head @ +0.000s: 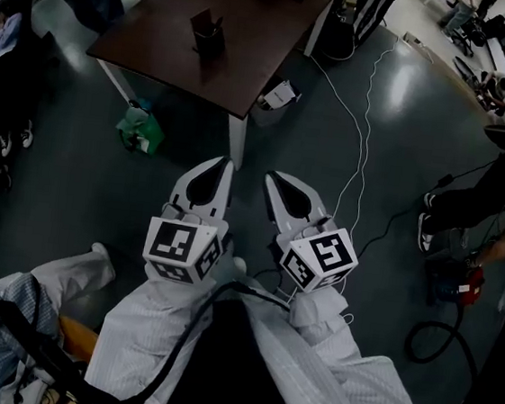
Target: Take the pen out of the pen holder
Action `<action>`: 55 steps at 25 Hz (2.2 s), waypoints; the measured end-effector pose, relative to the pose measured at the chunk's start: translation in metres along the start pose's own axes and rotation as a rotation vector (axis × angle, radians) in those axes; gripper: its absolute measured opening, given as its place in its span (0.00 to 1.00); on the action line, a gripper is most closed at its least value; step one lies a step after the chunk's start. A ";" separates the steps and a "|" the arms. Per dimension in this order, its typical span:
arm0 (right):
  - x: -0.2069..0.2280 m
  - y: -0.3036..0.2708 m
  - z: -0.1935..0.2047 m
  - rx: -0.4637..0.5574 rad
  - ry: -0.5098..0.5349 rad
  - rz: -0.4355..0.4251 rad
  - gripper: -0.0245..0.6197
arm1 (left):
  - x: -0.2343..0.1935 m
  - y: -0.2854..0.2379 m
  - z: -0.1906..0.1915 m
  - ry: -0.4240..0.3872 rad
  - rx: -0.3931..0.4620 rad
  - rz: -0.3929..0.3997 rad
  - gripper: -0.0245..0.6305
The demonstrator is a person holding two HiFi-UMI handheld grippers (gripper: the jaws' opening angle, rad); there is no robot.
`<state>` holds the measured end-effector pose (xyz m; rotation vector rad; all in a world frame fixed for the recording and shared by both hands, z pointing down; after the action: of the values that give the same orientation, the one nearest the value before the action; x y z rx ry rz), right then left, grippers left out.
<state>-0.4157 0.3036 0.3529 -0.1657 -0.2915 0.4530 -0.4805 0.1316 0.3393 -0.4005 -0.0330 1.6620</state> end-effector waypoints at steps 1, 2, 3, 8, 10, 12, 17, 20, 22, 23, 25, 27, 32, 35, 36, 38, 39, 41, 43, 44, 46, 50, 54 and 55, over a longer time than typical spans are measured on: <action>0.007 -0.007 0.000 -0.002 -0.007 0.001 0.04 | -0.005 -0.008 0.000 0.001 -0.006 -0.003 0.04; 0.014 -0.015 0.000 -0.005 -0.013 0.001 0.04 | -0.010 -0.017 0.000 0.002 -0.012 -0.006 0.04; 0.021 -0.025 0.000 -0.008 -0.019 0.000 0.04 | -0.017 -0.027 -0.001 0.003 -0.017 -0.008 0.04; 0.066 -0.081 -0.016 -0.009 -0.028 -0.007 0.04 | -0.052 -0.096 -0.021 0.001 -0.032 -0.001 0.04; 0.089 -0.105 -0.031 0.001 -0.029 0.002 0.04 | -0.065 -0.129 -0.038 -0.010 -0.028 0.021 0.04; 0.112 -0.132 -0.048 0.012 -0.026 0.016 0.04 | -0.079 -0.163 -0.056 -0.024 -0.023 0.045 0.04; 0.159 -0.184 -0.082 0.024 -0.014 0.049 0.04 | -0.111 -0.236 -0.094 -0.034 -0.010 0.087 0.04; 0.185 -0.199 -0.091 0.020 -0.027 0.071 0.04 | -0.117 -0.271 -0.104 -0.037 -0.019 0.109 0.04; 0.205 -0.207 -0.096 0.017 -0.034 0.084 0.04 | -0.119 -0.292 -0.107 -0.038 -0.027 0.117 0.04; 0.215 -0.212 -0.099 0.014 -0.038 0.086 0.04 | -0.121 -0.302 -0.109 -0.038 -0.031 0.117 0.04; 0.236 -0.225 -0.105 0.006 -0.042 0.078 0.04 | -0.126 -0.323 -0.114 -0.033 -0.037 0.104 0.04; 0.259 -0.243 -0.113 -0.008 -0.041 0.049 0.04 | -0.133 -0.345 -0.120 -0.026 -0.037 0.076 0.04; 0.328 -0.310 -0.144 -0.057 -0.001 -0.115 0.04 | -0.155 -0.411 -0.138 0.024 -0.006 -0.073 0.04; 0.371 -0.350 -0.173 -0.086 0.029 -0.226 0.04 | -0.163 -0.449 -0.156 0.060 0.022 -0.182 0.04; 0.384 -0.361 -0.183 -0.094 0.036 -0.258 0.04 | -0.165 -0.460 -0.162 0.070 0.031 -0.214 0.04; 0.406 -0.382 -0.197 -0.125 0.058 -0.343 0.04 | -0.166 -0.477 -0.170 0.102 0.053 -0.300 0.04; 0.414 -0.392 -0.202 -0.150 0.075 -0.396 0.04 | -0.165 -0.482 -0.173 0.122 0.068 -0.355 0.04; 0.427 -0.410 -0.210 -0.200 0.111 -0.491 0.04 | -0.165 -0.487 -0.175 0.163 0.095 -0.455 0.04; 0.431 -0.429 -0.214 -0.239 0.136 -0.569 0.04 | -0.169 -0.486 -0.174 0.198 0.116 -0.543 0.04; 0.431 -0.440 -0.215 -0.257 0.145 -0.609 0.04 | -0.172 -0.483 -0.172 0.215 0.123 -0.591 0.04; 0.426 -0.460 -0.213 -0.291 0.160 -0.683 0.04 | -0.176 -0.475 -0.167 0.250 0.135 -0.684 0.04; 0.404 -0.492 -0.202 -0.348 0.171 -0.777 0.04 | -0.189 -0.453 -0.155 0.307 0.142 -0.807 0.04; 0.374 -0.520 -0.189 -0.393 0.194 -0.825 0.04 | -0.212 -0.430 -0.150 0.336 0.158 -0.876 0.04; 0.367 -0.527 -0.185 -0.403 0.202 -0.829 0.04 | -0.218 -0.424 -0.149 0.339 0.162 -0.887 0.04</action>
<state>0.1713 -0.0145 0.3832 -0.4559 -0.2253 -0.4497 -0.0162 -0.0525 0.3595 -0.4510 0.1568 0.7060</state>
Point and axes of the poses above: the fingertips, and each gripper's own axes: y backward along the fingers, x to its right, z out of its underside, the point moved 10 cm from there along y, backward along the fingers, and after that the axes turned 8 degrees about -x, right-handed, at the moved point
